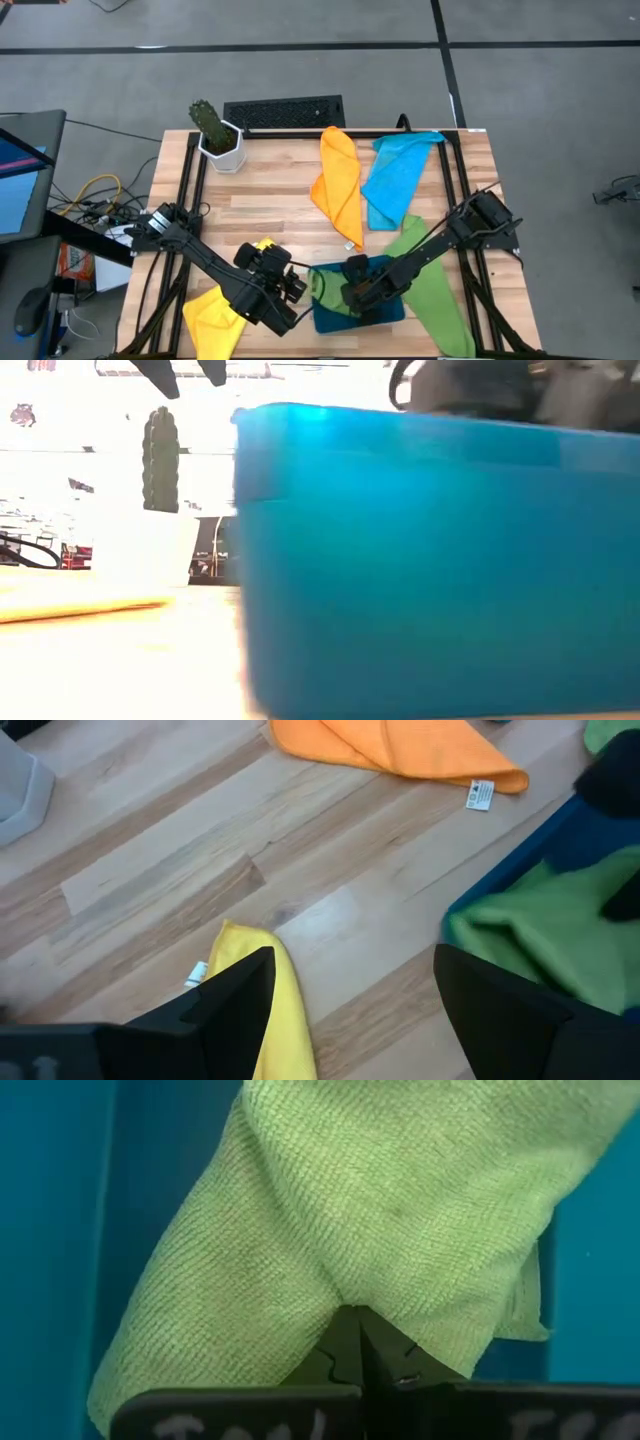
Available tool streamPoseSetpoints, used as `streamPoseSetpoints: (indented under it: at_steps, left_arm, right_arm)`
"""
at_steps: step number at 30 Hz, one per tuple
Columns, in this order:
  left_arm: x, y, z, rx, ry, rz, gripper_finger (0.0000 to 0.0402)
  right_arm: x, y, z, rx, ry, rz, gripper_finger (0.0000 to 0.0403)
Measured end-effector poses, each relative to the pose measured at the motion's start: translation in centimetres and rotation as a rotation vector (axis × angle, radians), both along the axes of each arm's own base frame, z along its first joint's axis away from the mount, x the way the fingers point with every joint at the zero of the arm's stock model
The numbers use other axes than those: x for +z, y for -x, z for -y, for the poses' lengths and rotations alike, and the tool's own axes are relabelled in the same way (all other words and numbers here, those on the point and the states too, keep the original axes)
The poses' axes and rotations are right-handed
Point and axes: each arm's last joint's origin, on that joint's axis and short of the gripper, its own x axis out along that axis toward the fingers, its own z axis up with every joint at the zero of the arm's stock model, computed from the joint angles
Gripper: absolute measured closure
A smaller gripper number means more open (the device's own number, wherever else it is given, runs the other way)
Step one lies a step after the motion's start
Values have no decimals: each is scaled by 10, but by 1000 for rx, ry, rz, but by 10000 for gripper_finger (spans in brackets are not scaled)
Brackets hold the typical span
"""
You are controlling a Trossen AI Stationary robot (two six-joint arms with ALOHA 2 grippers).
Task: Fold microfiber towels
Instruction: Put the folded green microfiber towel into the blue bin
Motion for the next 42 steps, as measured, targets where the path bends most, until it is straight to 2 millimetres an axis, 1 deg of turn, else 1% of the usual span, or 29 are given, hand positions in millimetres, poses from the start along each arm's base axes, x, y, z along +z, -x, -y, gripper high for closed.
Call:
streamPoseSetpoints:
  at_steps: [4,9,12,14,16,18,21,25,29,31,33,36,37,42]
  left_arm:
    - [0,-1,0,-17,-10,4,135]
    - [0,-4,3,-67,-14,15,135]
    - [1,-14,10,-120,3,118,135]
    - [-1,-25,19,-185,27,205,135]
    - [-10,-40,25,-248,33,239,135]
    - [-25,-55,26,-310,38,215,135]
    - [-44,-79,19,-352,45,200,135]
    - [-60,-93,4,-343,58,132,135]
    - [-61,-95,-4,-409,103,56,135]
    - [-61,-95,-3,-448,141,35,135]
    - [-63,-96,0,-486,180,24,135]
    - [-77,-99,2,-518,204,-32,135]
    - [-86,-101,0,-512,200,-61,135]
    - [-100,-106,-5,-454,258,-91,147]
  right_arm:
    - [21,18,3,4,50,-49,394]
    - [51,38,12,-66,89,-81,394]
    - [70,46,14,-125,63,-31,392]
    - [80,51,13,-160,41,8,388]
    - [92,58,12,-190,18,42,383]
    - [103,65,11,-225,-16,63,379]
    - [116,79,11,-274,-53,78,377]
    - [127,93,5,-278,-92,91,379]
    - [128,102,-4,-268,-105,100,375]
    - [124,100,-10,-260,-107,113,367]
    - [115,97,-13,-261,-81,100,355]
    - [102,91,-18,-261,-53,69,340]
    - [96,89,-19,-264,-38,55,337]
    - [71,69,-22,-256,-5,35,332]
